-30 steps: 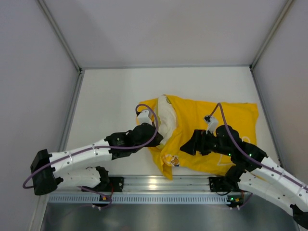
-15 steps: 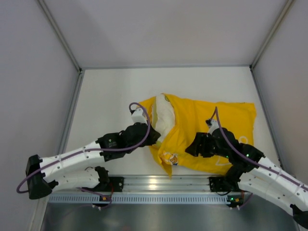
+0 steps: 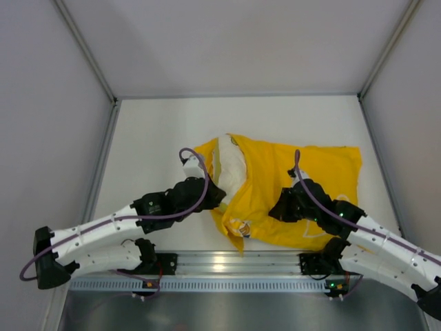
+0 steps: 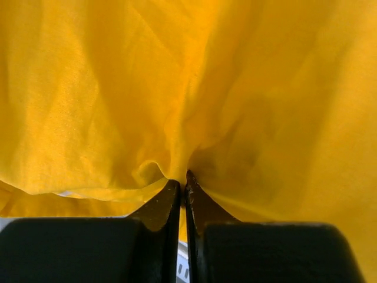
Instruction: Remove the pillowcase from the pillow
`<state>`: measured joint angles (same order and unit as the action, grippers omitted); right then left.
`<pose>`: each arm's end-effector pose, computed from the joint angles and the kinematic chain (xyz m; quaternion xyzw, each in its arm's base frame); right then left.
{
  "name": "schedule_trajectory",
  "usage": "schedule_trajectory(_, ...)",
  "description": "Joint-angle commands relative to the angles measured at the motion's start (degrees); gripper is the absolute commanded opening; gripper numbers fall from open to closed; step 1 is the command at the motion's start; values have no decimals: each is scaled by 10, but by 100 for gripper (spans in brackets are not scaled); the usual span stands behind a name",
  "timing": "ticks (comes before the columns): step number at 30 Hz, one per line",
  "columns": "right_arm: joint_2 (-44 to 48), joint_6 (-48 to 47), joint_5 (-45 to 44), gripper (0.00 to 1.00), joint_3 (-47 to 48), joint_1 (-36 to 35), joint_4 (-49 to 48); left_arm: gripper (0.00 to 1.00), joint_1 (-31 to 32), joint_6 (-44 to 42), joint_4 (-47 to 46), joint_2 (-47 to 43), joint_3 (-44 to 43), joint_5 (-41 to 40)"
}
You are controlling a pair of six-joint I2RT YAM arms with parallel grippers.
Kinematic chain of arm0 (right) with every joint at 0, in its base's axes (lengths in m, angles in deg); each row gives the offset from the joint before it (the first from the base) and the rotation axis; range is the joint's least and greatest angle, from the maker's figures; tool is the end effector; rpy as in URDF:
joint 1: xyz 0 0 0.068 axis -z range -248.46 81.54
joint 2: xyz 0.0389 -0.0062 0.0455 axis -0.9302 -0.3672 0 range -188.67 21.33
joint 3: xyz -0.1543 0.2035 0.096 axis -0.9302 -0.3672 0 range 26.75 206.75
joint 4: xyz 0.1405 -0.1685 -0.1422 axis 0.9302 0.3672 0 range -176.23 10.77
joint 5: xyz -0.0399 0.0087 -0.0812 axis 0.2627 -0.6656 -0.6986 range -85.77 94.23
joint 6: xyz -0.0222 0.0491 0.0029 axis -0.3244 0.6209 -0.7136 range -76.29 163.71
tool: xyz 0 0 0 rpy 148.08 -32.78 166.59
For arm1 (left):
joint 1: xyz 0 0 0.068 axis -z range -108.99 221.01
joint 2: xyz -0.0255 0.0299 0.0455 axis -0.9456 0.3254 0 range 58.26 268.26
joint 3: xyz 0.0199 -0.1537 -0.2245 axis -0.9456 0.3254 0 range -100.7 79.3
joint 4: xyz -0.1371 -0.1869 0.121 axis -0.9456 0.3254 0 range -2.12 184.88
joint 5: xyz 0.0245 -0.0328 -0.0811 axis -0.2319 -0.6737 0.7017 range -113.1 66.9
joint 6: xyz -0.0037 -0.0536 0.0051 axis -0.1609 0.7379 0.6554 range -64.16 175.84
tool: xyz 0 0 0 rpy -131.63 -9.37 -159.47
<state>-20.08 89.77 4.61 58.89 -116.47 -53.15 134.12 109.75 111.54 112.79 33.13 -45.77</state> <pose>0.1031 0.1149 0.2340 -0.0169 0.9146 0.2977 0.2731 0.1065 -0.1797 0.2956 -0.0262 0.8625 -0.3154 0.3948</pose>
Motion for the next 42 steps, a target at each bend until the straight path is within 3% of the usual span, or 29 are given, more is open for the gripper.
schedule_trajectory(1, 6, 2, -28, 0, 6, -7, -39, 0, 1, 3, -29, -35, 4, -21)
schedule_trajectory(10, 46, 6, -143, 0, -21, -5, 40, 0, 1, 9, 80, -142, 8, -71)
schedule_trajectory(17, 79, 8, -174, 0, -16, -3, 83, 0, 1, 24, 198, -232, -7, -114)
schedule_trajectory(20, 78, -7, -133, 2, -5, -2, 58, 0, 2, 30, 205, -257, 6, -113)
schedule_trajectory(21, 73, -25, -74, 24, 1, -2, 39, 0, 1, 36, 204, -256, 7, -109)
schedule_trajectory(23, 57, -39, 7, 49, 6, -2, -48, 0, 1, 38, 198, -238, 10, -98)
schedule_trajectory(24, 36, -42, 88, 70, 10, -2, -79, 0, 1, 39, 195, -228, 10, -94)
schedule_trajectory(27, -16, -34, 181, 99, 16, -3, -184, 0, 1, 37, 170, -189, 9, -83)
schedule_trajectory(32, -120, -34, 193, 99, 63, -28, -238, 0, 2, 32, 125, -168, 19, -55)
schedule_trajectory(36, -143, -13, 87, 99, 123, -65, -243, 0, 2, 36, 122, -159, 20, -51)
schedule_trajectory(42, -227, 16, 67, 100, 223, -74, -221, 0, 2, 38, 110, -157, 35, -48)
